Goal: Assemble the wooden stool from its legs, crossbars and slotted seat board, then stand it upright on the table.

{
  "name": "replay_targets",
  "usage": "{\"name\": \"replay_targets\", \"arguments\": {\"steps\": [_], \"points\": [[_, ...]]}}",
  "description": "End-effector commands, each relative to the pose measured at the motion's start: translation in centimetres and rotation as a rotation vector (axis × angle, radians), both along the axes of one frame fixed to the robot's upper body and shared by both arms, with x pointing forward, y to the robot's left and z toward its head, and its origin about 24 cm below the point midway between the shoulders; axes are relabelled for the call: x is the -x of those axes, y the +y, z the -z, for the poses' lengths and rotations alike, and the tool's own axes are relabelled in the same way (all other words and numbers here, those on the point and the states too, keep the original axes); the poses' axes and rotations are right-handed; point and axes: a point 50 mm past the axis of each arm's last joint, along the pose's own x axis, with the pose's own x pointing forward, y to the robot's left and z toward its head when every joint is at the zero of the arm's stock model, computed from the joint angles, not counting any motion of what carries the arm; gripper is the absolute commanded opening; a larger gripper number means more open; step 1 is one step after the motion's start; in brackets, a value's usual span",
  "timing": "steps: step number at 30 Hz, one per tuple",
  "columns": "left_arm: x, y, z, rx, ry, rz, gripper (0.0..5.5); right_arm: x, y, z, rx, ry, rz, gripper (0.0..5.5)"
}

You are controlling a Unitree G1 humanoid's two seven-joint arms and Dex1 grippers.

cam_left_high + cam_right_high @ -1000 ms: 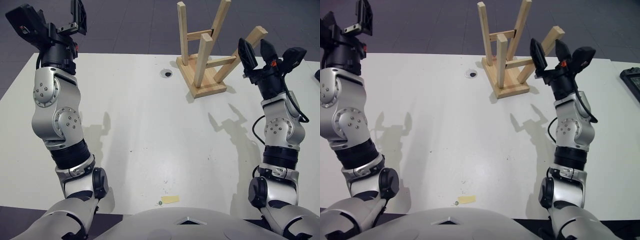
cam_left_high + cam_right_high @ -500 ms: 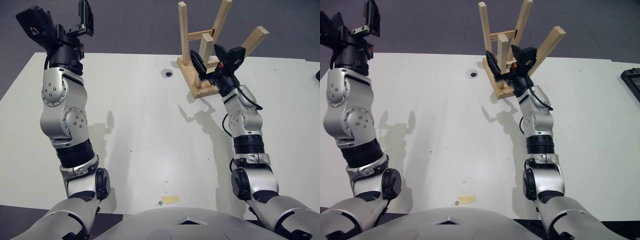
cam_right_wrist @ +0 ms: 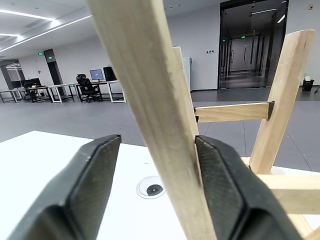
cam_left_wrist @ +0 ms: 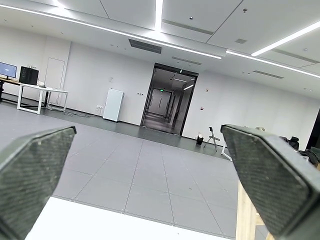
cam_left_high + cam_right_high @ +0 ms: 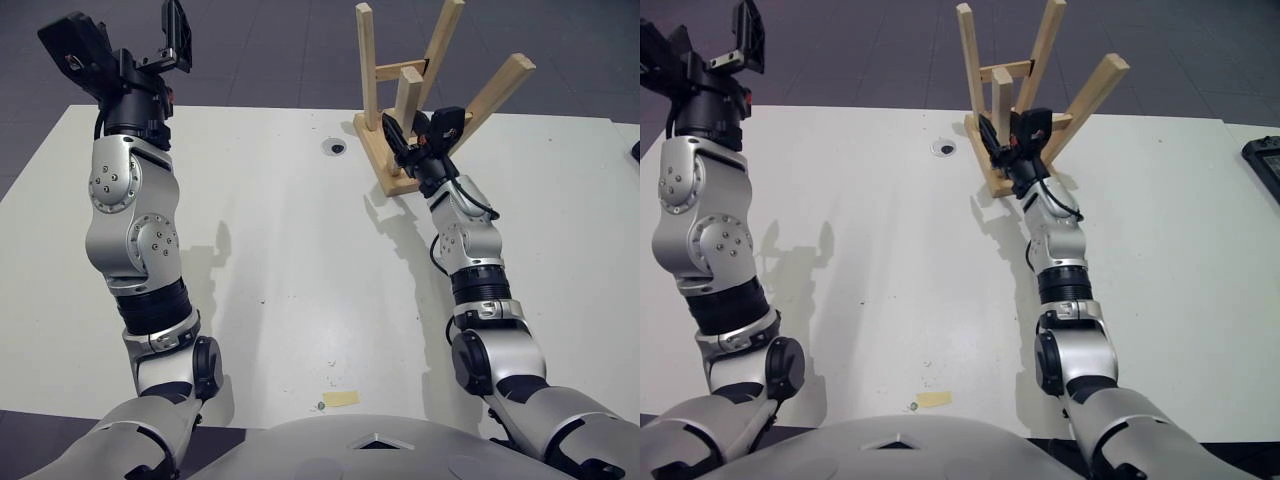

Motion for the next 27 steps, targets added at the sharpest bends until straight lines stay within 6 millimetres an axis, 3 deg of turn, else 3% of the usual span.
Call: {"name": "replay_targets", "arguments": {"steps": [1,5,11,17,27], "points": [[0.0,-0.2,-0.3,-0.002,-0.004,-0.006,5.40,0.0,0.5,0.0,0.026,0.011,0.004,1.93],[0.1,-0.1,-0.5,-0.002,-0.009,-0.009,5.40,-0.1,1.0,0.2,0.063,0.035,0.025,1.29],[0.1,0.0,-0.8,0.000,-0.016,-0.014,5.40,0.9,1.4,0.2,0.139,0.062,0.014,1.18],[0.8,0.3,-1.2,-0.001,-0.030,-0.026,5.40,5.1,0.6,-0.4,0.237,0.095,-0.071,1.11],[2.2,1.3,-1.7,0.001,-0.033,-0.075,5.40,11.9,0.7,-3.7,0.263,0.175,-0.284,1.10]]}}
